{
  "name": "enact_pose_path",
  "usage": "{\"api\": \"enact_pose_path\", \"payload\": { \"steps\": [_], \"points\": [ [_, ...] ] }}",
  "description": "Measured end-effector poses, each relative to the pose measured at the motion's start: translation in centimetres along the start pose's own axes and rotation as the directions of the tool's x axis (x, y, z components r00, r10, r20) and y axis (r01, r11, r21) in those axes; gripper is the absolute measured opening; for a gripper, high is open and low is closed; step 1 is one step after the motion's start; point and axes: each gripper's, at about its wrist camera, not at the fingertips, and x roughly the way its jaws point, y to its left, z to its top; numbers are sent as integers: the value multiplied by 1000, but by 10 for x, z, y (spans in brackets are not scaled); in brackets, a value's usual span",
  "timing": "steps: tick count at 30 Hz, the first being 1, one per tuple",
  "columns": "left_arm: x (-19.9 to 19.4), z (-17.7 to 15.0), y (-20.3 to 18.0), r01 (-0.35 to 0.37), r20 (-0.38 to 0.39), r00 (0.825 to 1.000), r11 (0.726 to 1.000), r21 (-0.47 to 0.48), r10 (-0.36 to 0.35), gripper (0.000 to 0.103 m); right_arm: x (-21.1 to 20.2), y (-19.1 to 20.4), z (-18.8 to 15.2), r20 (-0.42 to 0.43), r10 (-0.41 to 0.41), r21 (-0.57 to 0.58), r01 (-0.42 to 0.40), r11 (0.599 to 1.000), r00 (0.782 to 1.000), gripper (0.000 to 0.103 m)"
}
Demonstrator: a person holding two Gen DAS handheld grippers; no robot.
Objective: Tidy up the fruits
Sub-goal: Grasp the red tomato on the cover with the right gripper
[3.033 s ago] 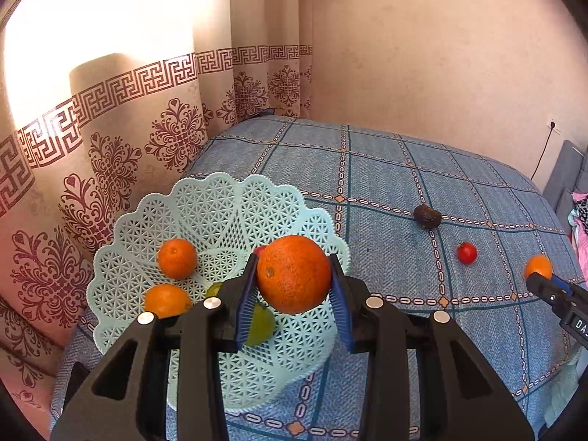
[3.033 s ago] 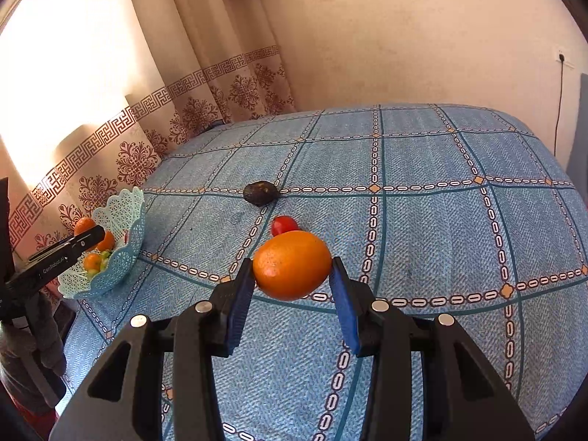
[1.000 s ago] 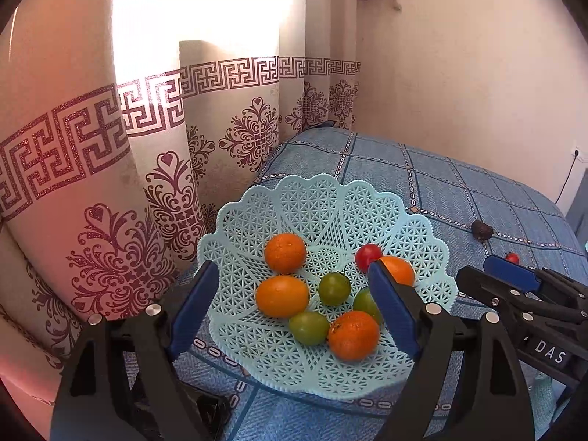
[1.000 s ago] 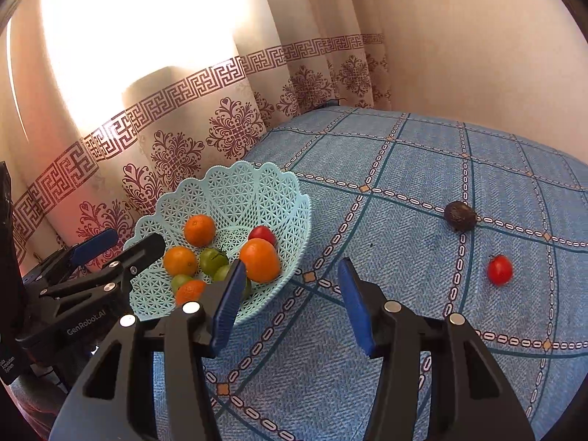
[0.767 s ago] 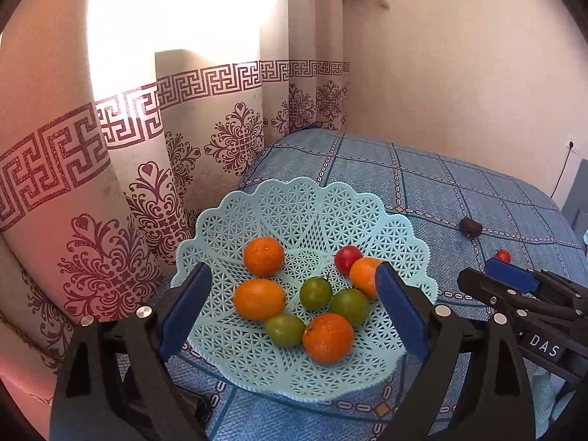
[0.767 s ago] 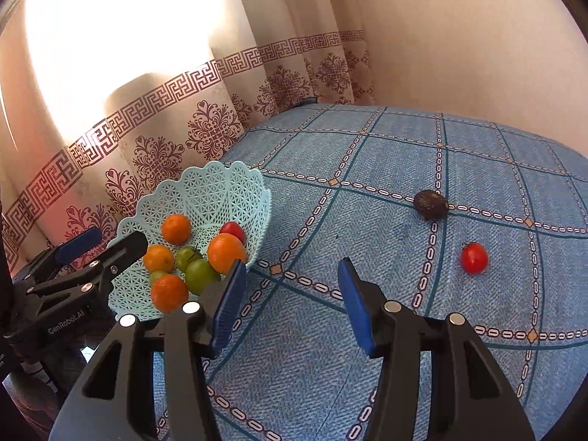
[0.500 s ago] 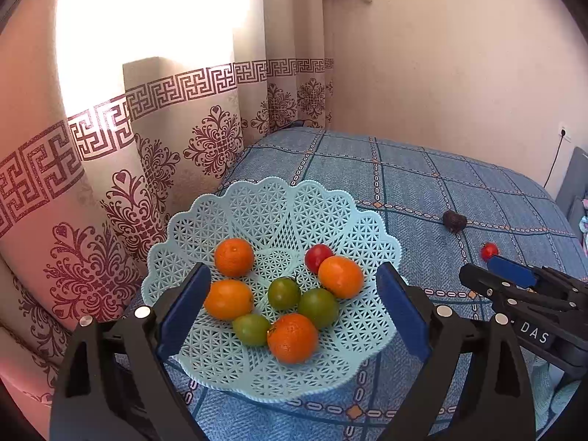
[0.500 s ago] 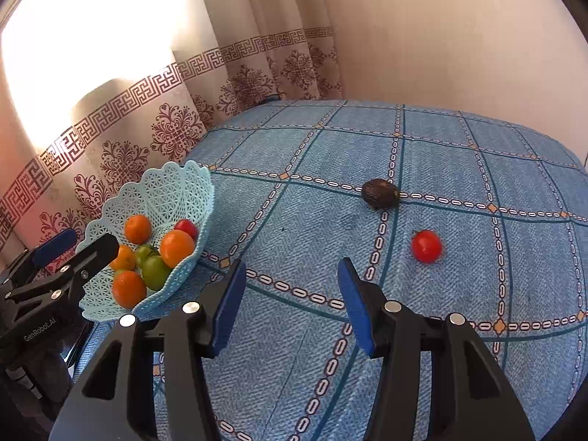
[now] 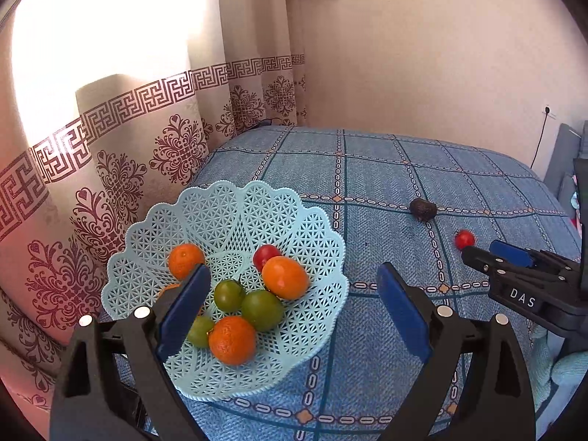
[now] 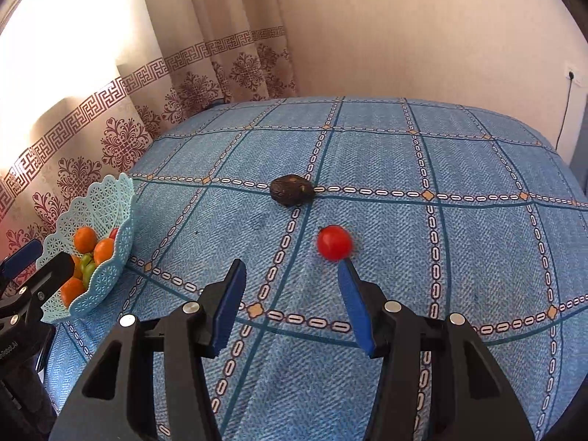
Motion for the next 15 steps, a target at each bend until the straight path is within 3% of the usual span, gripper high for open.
{"api": "enact_pose_path", "payload": {
  "steps": [8, 15],
  "points": [
    [5, 0, -15, 22, -9, 1000, 999, 26, -22, 93, 14, -39, 7, -21, -42, 54, 43, 998, 999, 52],
    [8, 6, -23, 26, -6, 1000, 999, 43, -26, 93, 28, -32, 14, -37, -15, 14, 16, 1000, 999, 52]
  ]
}}
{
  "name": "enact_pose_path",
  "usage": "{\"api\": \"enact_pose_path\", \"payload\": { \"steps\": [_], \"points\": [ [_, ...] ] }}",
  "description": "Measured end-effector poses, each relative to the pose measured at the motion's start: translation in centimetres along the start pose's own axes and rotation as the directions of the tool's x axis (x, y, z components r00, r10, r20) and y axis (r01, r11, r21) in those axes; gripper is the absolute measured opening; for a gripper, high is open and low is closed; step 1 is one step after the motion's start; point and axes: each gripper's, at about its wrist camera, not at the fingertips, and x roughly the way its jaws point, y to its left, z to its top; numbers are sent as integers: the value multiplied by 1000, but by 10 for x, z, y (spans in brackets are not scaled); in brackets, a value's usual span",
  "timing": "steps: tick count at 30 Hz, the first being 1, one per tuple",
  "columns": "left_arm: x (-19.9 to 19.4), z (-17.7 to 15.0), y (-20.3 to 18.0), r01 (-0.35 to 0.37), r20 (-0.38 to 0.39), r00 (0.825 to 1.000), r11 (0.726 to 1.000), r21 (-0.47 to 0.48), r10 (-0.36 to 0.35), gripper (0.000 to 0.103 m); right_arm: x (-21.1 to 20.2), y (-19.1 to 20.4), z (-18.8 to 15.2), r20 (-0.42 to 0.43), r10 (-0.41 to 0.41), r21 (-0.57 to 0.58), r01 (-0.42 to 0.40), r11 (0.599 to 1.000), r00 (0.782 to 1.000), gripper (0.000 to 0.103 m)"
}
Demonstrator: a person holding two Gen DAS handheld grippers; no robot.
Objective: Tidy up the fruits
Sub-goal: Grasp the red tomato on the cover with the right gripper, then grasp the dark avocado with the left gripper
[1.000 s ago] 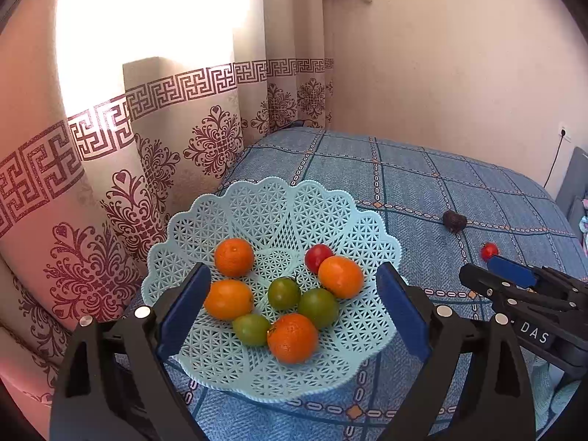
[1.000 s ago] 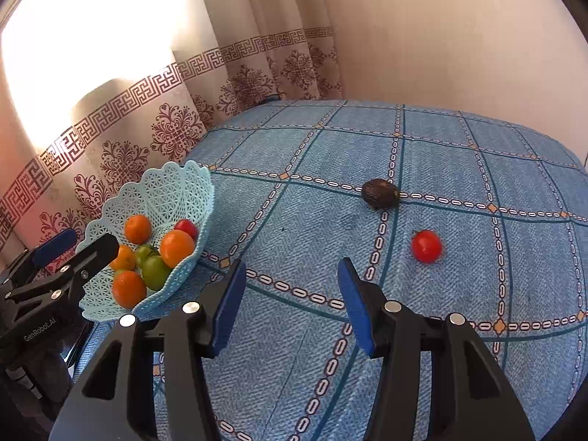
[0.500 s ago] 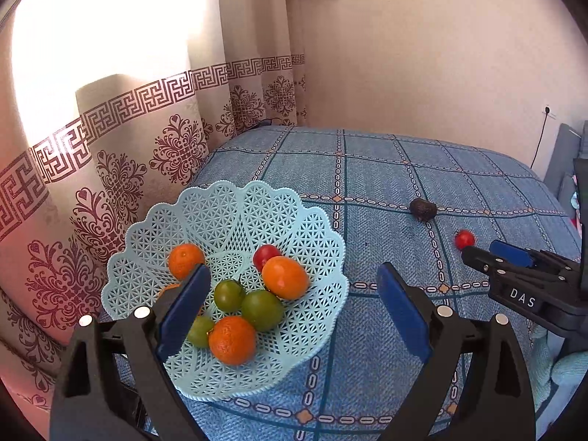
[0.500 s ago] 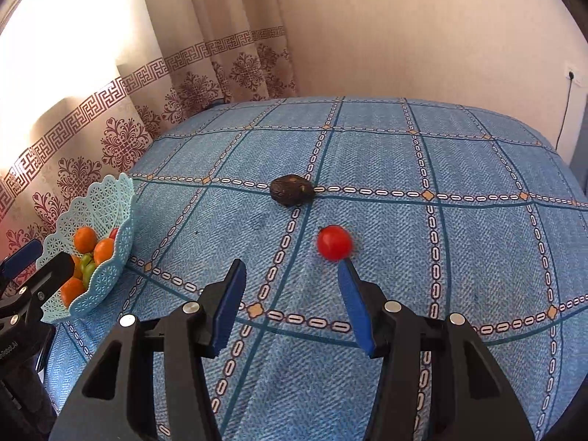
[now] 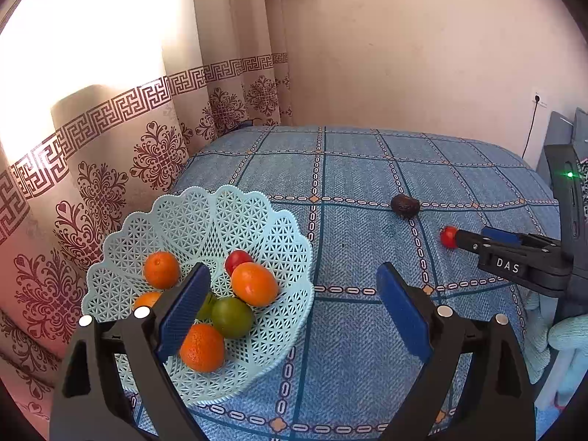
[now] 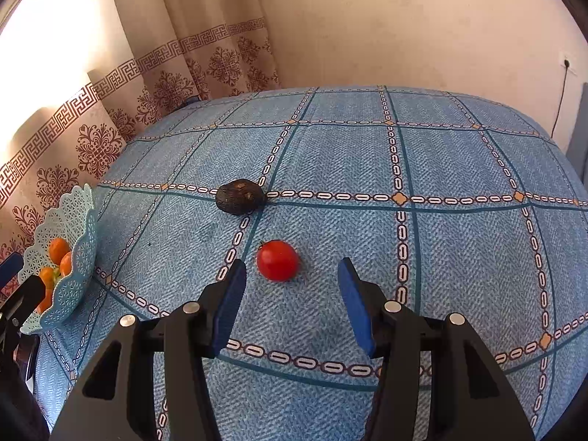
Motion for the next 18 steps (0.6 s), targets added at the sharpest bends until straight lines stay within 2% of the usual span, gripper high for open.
{"api": "enact_pose_path", "payload": {
  "steps": [5, 10, 15, 18],
  "points": [
    [0, 3, -4, 1, 5, 1000, 1000, 12, -1, 93, 17, 14, 5, -20, -1, -54, 0, 999, 1000, 49],
    [3, 5, -8, -2, 4, 1000, 1000, 22, 1, 93, 33, 17, 9, -56, -21, -72, 17, 997, 998, 38],
    [7, 8, -12, -2, -3, 1000, 1000, 31, 2, 93, 33, 15, 8, -56, -10, -70, 6, 998, 998, 27],
    [9, 10, -16, 3, -7, 1000, 999, 40, -3, 93, 28, 12, 5, -56, -12, -76, 8, 997, 998, 27]
  ]
}}
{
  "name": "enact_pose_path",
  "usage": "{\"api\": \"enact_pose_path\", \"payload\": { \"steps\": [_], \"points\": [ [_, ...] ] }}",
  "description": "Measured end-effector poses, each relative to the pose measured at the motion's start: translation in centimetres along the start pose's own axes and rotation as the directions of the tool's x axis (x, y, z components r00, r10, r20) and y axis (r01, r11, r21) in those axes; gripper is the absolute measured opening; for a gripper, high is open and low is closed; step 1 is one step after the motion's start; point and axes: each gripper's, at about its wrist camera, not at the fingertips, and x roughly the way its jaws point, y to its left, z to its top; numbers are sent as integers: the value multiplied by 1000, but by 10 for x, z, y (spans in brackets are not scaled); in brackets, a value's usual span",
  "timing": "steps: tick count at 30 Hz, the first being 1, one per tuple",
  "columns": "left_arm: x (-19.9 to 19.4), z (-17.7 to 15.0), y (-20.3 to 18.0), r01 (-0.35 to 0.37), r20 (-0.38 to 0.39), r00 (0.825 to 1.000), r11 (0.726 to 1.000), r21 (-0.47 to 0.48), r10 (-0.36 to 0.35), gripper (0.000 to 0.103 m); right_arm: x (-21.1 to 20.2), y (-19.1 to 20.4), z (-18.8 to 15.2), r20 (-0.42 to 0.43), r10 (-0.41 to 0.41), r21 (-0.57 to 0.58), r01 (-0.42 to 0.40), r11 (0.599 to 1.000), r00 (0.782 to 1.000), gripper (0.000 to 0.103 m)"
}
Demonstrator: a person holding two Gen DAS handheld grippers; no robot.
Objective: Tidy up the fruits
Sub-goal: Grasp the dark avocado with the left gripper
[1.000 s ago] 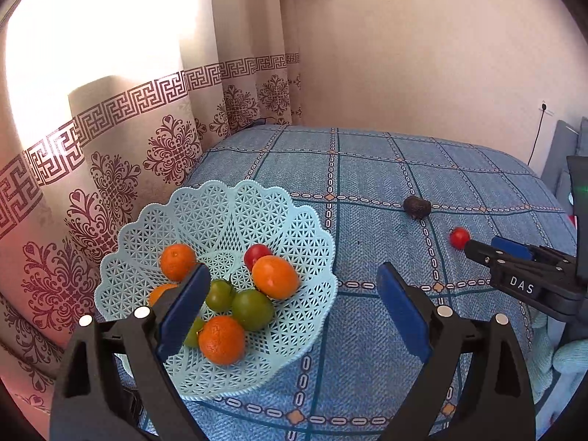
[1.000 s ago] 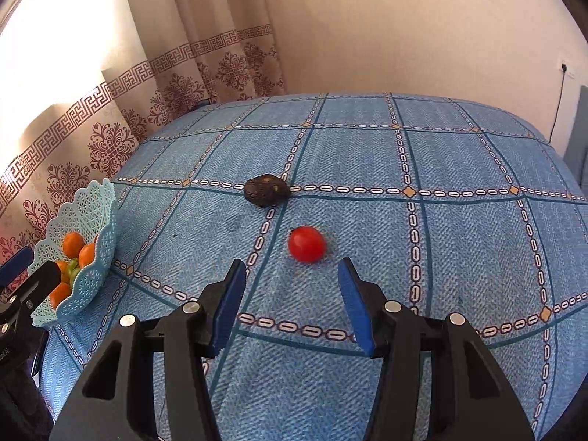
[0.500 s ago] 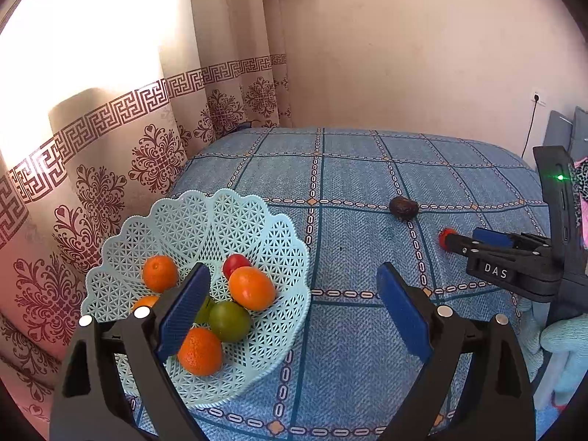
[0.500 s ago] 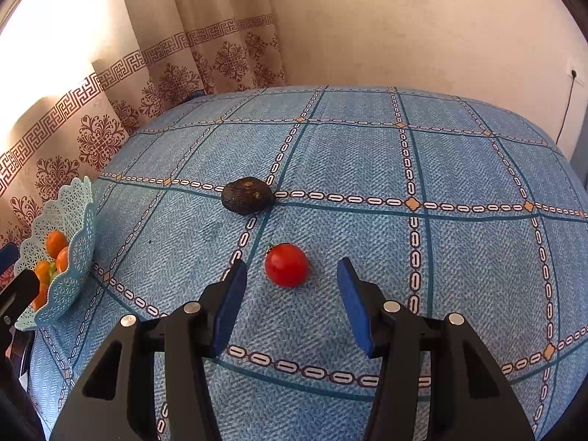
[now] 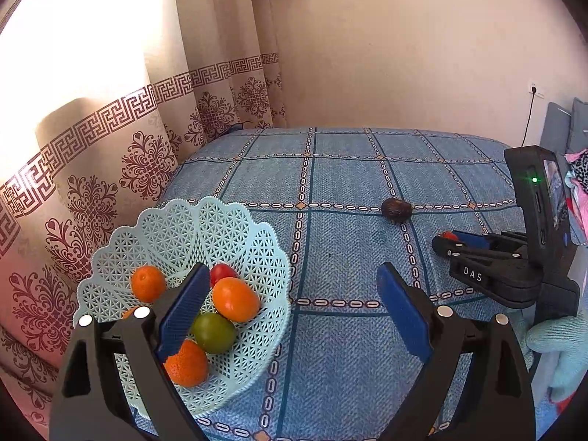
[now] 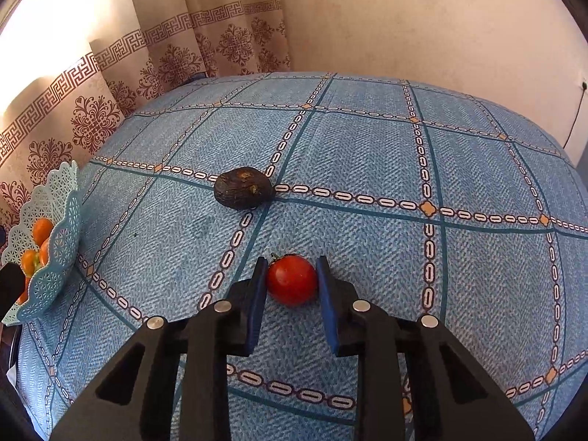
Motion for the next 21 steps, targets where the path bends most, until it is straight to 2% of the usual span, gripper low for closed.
{"api": "enact_pose_path", "payload": {
  "steps": [13, 21],
  "points": [
    [11, 14, -45, 33, 6, 999, 996, 87, -34, 93, -40, -53, -27, 7, -18, 59, 17, 998, 1000, 27],
    [34, 33, -85, 94, -27, 995, 988, 125, -92, 93, -46, -69, -38, 37, -32, 99, 28, 995, 999, 27]
  ]
}}
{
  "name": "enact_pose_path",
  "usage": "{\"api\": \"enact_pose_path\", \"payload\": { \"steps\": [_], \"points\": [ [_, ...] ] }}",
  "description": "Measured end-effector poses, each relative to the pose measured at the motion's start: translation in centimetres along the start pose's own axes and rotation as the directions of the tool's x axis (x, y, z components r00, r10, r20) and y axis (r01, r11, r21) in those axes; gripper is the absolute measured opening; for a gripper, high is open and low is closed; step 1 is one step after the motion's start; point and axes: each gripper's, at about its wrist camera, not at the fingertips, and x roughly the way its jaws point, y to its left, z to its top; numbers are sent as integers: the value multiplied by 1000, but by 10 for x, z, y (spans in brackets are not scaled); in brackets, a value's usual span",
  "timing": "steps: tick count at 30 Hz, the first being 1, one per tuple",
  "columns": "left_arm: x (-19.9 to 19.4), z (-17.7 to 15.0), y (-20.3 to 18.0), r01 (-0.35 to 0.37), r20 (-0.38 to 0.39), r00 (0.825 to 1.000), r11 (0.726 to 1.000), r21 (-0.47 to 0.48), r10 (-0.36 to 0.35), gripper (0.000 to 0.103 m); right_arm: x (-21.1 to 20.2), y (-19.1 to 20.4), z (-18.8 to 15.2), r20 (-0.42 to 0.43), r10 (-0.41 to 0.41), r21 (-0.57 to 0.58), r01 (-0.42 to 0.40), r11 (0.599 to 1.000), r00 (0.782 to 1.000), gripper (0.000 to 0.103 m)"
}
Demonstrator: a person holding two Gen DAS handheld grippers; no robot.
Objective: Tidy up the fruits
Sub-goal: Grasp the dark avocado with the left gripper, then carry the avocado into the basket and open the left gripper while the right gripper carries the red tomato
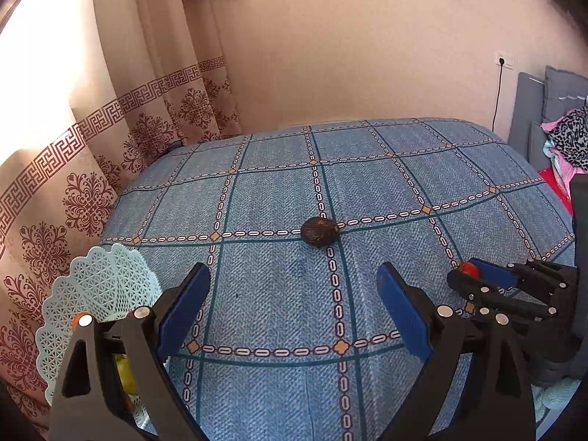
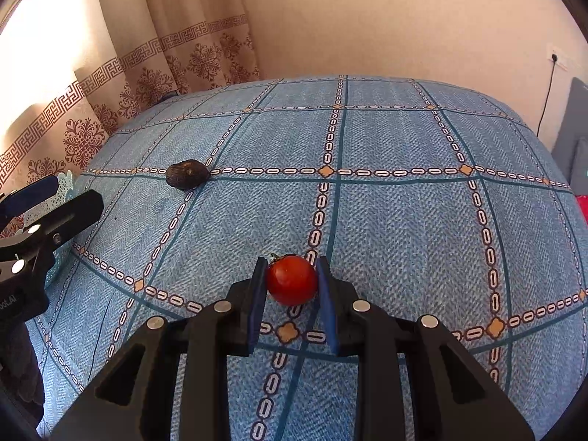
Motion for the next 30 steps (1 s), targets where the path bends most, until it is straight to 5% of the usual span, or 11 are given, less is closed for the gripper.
{"api": "enact_pose_path", "payload": {
  "steps": [8, 16, 21, 30],
  "points": [
    [54, 16, -8, 70, -109, 991, 996, -56, -76, 93, -4, -12, -5, 2, 25, 36, -25, 999, 1000, 27],
    [98, 21, 4, 89, -180, 977, 987, -136, -113, 80, -1, -15, -4, -4, 42, 56, -41, 998, 999, 27],
    [118, 22, 10, 122, -205, 966, 977, -175, -157, 67, 0, -17, -3, -4, 41, 58, -40, 998, 999, 27],
    [127, 23, 5, 121, -187, 971, 979, -162, -151, 41, 1, -12, -4, -2, 30, 47, -30, 998, 1000, 27]
  ]
}}
